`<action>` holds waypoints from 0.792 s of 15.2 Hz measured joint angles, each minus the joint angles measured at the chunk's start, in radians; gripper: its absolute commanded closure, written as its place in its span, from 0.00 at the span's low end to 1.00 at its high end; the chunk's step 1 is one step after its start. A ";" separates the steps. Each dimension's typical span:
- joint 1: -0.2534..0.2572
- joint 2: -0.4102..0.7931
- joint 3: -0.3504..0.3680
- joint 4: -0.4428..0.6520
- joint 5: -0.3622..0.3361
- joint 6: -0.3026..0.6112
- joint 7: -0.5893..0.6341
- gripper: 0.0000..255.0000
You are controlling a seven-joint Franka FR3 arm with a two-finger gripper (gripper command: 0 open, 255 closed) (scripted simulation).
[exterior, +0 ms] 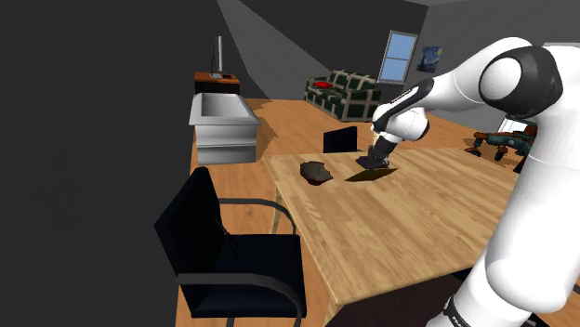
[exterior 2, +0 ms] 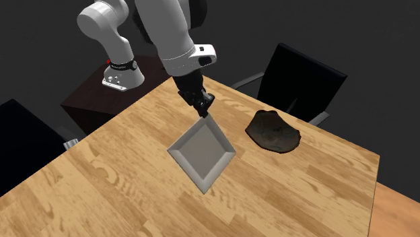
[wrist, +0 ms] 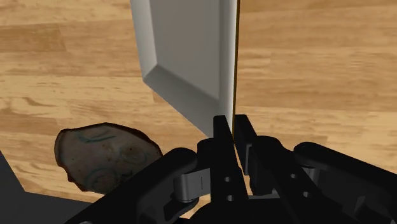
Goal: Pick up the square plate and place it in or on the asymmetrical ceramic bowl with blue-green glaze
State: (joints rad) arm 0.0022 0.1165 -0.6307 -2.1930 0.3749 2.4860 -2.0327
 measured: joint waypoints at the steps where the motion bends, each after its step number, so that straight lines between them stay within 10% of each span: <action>1: 0.010 0.006 0.007 0.009 -0.003 0.000 0.020 1.00; 12: 0.136 0.144 0.095 0.202 -0.016 -0.036 0.277 1.00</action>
State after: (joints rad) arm 0.1380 0.2604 -0.5355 -1.9908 0.3587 2.4501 -1.7555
